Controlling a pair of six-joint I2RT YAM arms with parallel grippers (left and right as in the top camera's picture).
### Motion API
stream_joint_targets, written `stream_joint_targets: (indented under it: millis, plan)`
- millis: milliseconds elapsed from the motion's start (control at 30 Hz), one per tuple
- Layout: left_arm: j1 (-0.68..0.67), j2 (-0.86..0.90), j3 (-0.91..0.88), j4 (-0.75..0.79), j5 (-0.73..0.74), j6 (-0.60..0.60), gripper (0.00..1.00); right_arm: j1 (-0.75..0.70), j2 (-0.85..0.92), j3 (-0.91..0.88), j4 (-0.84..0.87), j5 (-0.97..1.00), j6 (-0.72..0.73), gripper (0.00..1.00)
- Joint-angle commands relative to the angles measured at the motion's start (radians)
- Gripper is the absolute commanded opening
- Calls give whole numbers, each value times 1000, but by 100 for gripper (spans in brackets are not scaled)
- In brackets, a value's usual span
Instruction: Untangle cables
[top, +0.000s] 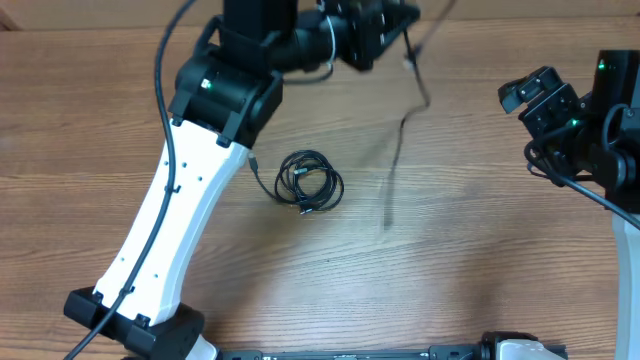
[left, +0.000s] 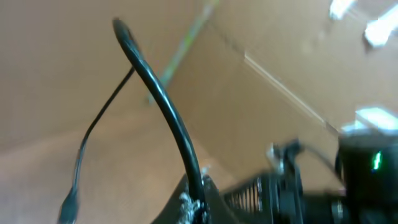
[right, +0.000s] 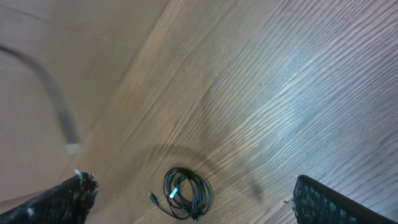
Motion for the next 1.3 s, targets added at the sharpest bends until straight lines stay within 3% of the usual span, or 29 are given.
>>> stream_joint_targets:
  millis: [0, 167, 267, 700, 967, 1267]
  plan:
    - [58, -5, 21, 163, -61, -213, 4, -3, -4, 3, 3, 10, -14, 100]
    - [108, 6, 21, 471, -169, -453, 4, -3, -4, 3, 3, 10, -14, 100]
    - [133, 7, 21, 505, -279, -467, 4, -3, -4, 3, 3, 10, -14, 100]
    - [432, 94, 20, 236, -296, -122, 4, -3, -4, 3, 3, 10, -14, 100]
    - [618, 179, 20, 210, -285, 55, 4, -3, -4, 3, 3, 10, -14, 100]
    - [774, 204, 20, 208, -308, 339, 4, -3, -4, 3, 3, 10, -14, 100]
